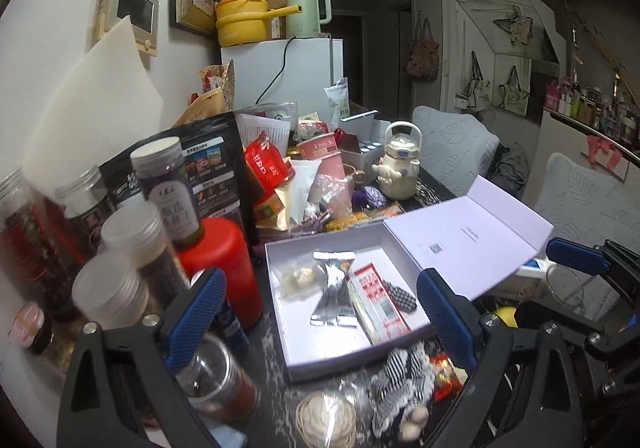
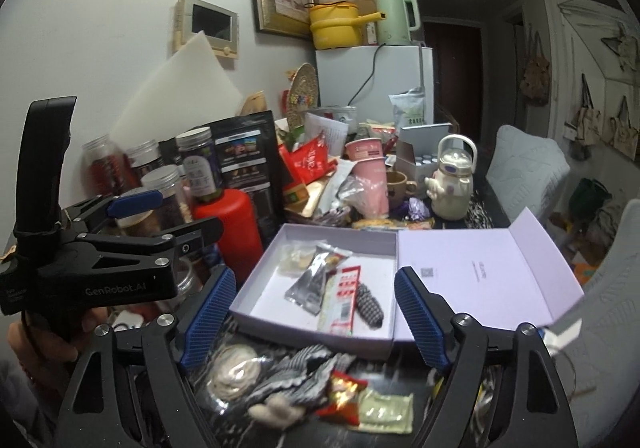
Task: Organize soft objects
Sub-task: 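Withdraw both grippers from the box back over the table, then grasp the gingham lace pouch with the left gripper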
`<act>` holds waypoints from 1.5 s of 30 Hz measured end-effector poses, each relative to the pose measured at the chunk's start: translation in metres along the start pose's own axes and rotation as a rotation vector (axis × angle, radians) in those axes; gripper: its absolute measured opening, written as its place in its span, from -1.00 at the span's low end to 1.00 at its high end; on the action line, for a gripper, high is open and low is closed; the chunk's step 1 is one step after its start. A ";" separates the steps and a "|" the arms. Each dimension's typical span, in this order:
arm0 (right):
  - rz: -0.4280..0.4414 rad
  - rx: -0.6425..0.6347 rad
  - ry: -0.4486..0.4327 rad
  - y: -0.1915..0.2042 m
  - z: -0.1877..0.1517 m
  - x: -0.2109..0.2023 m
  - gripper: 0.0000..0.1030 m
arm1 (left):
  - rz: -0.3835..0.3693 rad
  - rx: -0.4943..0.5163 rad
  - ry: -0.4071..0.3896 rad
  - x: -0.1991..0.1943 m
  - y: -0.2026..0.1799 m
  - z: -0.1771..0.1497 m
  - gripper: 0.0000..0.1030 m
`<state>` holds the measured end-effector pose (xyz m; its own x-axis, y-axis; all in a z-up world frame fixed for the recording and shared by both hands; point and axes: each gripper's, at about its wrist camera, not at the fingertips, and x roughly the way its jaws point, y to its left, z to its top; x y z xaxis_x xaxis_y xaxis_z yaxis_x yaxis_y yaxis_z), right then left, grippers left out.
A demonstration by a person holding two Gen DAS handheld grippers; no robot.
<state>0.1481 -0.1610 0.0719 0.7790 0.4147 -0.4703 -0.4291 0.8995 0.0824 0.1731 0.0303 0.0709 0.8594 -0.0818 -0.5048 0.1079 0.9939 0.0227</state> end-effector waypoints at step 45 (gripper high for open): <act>-0.124 0.199 0.253 -0.021 -0.145 -0.008 0.61 | -0.229 -0.033 0.300 0.031 -0.039 -0.123 0.90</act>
<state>0.0843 -0.2030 -0.0535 0.6709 0.2762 -0.6882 -0.2214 0.9603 0.1696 0.1345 -0.0020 -0.0518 0.6300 -0.2816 -0.7237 0.2600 0.9547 -0.1451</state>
